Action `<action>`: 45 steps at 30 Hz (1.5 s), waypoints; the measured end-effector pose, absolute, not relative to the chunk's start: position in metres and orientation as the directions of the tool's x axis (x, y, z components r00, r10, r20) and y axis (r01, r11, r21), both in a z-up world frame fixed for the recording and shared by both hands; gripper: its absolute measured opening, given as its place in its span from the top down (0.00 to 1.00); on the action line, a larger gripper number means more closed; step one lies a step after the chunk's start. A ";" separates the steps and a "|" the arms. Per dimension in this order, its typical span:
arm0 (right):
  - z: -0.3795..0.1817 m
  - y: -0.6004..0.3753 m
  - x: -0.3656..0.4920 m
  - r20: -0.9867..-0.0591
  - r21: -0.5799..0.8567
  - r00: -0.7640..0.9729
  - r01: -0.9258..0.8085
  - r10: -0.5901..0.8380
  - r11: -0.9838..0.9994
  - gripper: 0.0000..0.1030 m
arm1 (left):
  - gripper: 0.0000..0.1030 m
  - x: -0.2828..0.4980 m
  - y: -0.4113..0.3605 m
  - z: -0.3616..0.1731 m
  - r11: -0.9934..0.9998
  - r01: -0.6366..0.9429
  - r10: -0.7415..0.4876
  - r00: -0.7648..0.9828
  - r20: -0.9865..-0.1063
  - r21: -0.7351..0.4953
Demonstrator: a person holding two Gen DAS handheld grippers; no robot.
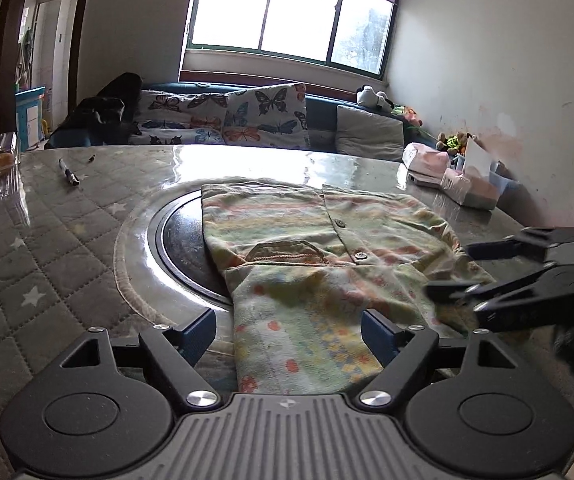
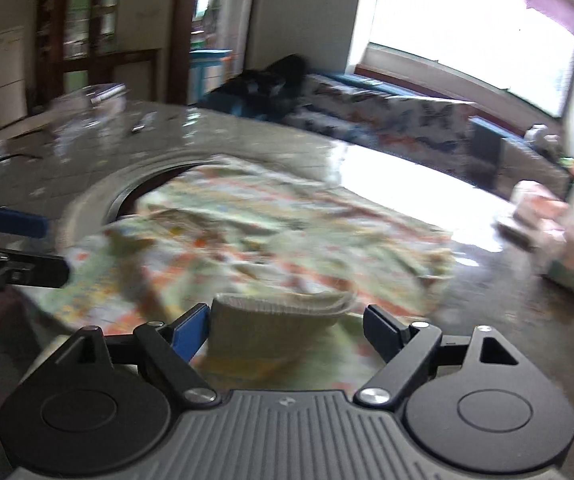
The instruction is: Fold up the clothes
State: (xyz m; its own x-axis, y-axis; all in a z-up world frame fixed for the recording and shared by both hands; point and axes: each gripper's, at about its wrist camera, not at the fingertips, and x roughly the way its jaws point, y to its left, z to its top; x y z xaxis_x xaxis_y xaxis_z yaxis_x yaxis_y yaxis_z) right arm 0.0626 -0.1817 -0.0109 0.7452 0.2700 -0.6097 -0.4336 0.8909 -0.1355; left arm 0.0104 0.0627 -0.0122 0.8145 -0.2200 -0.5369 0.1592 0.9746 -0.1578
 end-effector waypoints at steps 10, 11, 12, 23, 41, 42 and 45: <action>0.002 -0.226 0.059 -0.579 -0.112 0.787 -0.337 0.214 0.935 0.16 | 0.10 0.018 0.058 -0.006 0.984 0.142 -0.180 0.820 -0.544 -0.112; 0.004 -0.224 0.061 -0.572 -0.099 0.786 -0.351 0.235 0.931 0.16 | 0.09 0.020 0.056 -0.004 0.985 0.139 -0.174 0.821 -0.543 -0.105; 0.005 -0.220 0.065 -0.568 -0.088 0.781 -0.371 0.260 0.924 0.16 | 0.07 0.023 0.055 -0.003 0.986 0.134 -0.166 0.822 -0.545 -0.098; -0.021 -0.185 0.109 -0.616 -0.136 0.745 -0.419 0.255 0.898 0.16 | 0.04 0.079 0.050 -0.014 1.000 0.012 -0.003 0.796 -0.606 0.010; -0.020 -0.203 0.094 -0.637 -0.151 0.730 -0.433 0.248 0.889 0.14 | 0.01 0.074 0.005 -0.012 0.984 0.136 -0.041 0.796 -0.604 0.112; -0.021 -0.204 0.092 -0.642 -0.155 0.727 -0.433 0.242 0.888 0.14 | 0.01 0.072 0.002 -0.015 0.982 0.145 -0.040 0.794 -0.607 0.124; -0.026 -0.211 0.085 -0.655 -0.163 0.721 -0.428 0.227 0.889 0.14 | 0.01 0.066 -0.001 -0.022 0.977 0.159 -0.038 0.788 -0.614 0.143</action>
